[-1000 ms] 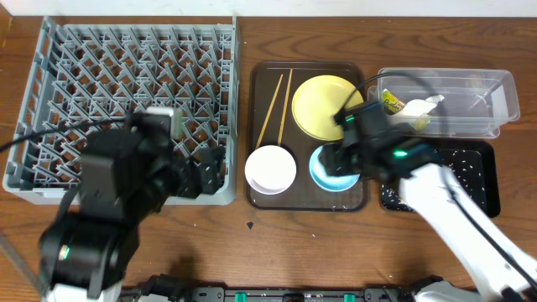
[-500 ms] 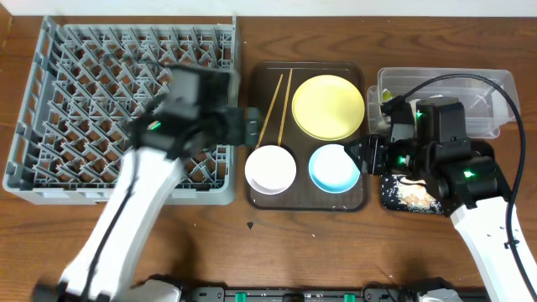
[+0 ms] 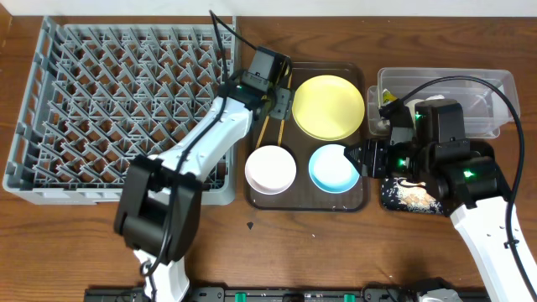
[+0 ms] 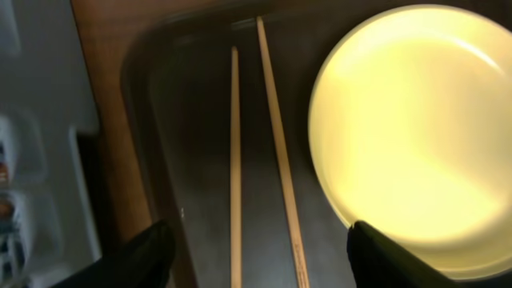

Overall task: Sort waste into correct bins and load items into the dishwasher
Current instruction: 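Grasp a chopstick on the brown tray with the left gripper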

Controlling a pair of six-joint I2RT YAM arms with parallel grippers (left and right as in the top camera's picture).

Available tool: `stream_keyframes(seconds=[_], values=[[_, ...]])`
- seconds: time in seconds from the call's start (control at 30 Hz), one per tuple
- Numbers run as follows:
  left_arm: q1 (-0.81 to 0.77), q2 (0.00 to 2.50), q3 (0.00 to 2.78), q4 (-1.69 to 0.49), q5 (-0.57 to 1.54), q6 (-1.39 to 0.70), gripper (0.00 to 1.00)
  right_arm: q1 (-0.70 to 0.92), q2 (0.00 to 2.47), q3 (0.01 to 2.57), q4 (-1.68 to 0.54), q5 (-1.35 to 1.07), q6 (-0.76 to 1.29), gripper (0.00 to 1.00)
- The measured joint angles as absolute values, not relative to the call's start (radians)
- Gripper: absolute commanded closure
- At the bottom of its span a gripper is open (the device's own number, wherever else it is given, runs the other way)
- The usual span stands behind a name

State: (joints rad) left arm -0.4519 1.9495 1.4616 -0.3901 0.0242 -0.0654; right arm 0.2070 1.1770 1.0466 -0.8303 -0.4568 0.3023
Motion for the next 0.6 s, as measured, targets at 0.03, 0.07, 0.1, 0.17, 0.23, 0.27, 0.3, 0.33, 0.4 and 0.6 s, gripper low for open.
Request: stream_keyframes(seconds=[0.03,0.07,0.1,0.17,0.23,0.27,0.3,0.33,0.4,0.6], values=[[-0.452,1.965,1.462,-0.361,0.015,-0.062,0.34,0.207,1.177,1.047,-0.833,-0.457,0.302,0.47],[-0.452,1.979,1.463,-0.338,0.006,-0.061,0.34,0.207,1.177,1.047,-0.837,-0.457,0.302,0.47],[-0.452,1.993,1.464,-0.323,-0.005,-0.057,0.34,0.207,1.177,1.047,-0.839,-0.457,0.302,0.47],[-0.452,2.023,1.465,-0.292,-0.023,-0.054,0.34,0.207,1.177,1.047,-0.842,-0.457,0.302,0.47],[-0.452,2.050,1.465,-0.281,-0.034,-0.053,0.34,0.207,1.177,1.047,-0.842,-0.456,0.302,0.47],[-0.452,2.064,1.465,-0.280,-0.036,-0.052,0.35,0.207,1.177,1.047,-0.842,-0.456,0.302,0.47],[-0.452,2.076,1.465,-0.280,-0.038,-0.052,0.35,0.207,1.177,1.047,-0.841,-0.457,0.302,0.47],[-0.452,2.091,1.465,-0.281,-0.039,-0.051,0.36,0.207,1.177,1.047,-0.842,-0.456,0.302,0.47],[-0.451,2.113,1.465,-0.281,-0.042,-0.051,0.40,0.207,1.177,1.047,-0.846,-0.456,0.302,0.47],[-0.430,2.159,1.465,-0.286,-0.045,-0.059,0.50,0.207,1.177,1.047,-0.851,-0.457,0.302,0.47]])
